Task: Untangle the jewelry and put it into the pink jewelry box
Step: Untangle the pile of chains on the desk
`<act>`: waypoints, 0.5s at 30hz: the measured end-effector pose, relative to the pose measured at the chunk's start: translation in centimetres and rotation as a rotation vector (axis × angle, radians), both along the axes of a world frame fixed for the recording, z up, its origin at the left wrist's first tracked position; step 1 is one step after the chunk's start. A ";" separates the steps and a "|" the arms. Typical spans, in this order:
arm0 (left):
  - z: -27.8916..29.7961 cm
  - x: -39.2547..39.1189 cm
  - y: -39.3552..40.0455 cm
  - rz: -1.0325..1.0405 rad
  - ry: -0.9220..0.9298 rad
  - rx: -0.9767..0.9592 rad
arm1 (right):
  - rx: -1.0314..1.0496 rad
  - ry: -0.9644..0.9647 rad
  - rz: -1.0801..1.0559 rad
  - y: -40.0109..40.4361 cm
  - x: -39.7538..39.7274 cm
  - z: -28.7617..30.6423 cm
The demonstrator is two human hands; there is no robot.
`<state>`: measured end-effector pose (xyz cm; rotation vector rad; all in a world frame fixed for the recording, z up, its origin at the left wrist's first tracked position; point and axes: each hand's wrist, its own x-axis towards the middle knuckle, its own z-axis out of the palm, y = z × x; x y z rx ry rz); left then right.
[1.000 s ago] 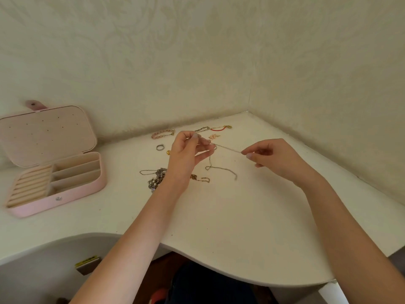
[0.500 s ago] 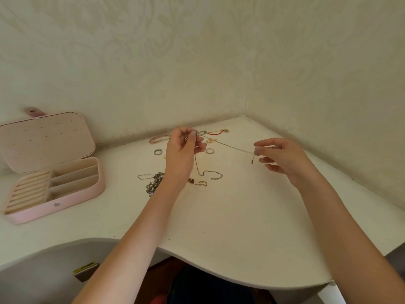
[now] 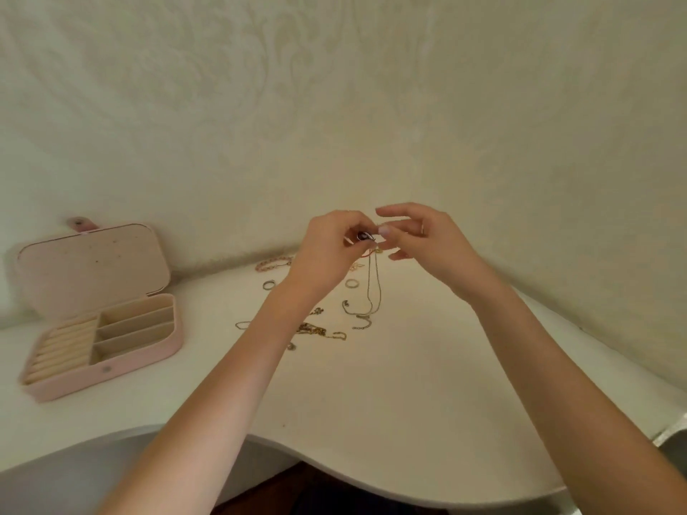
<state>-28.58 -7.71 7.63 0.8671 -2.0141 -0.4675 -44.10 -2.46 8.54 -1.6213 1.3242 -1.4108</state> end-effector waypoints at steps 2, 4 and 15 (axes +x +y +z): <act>0.3 0.0 0.2 0.015 -0.017 0.002 | 0.028 -0.055 -0.006 -0.3 0.2 0.0; 0.6 -0.1 0.5 0.024 -0.029 0.012 | 0.061 -0.086 -0.004 -0.3 0.3 -0.2; -0.1 -1.5 1.3 0.085 0.040 0.126 | 0.032 0.057 -0.118 0.2 -0.1 -0.8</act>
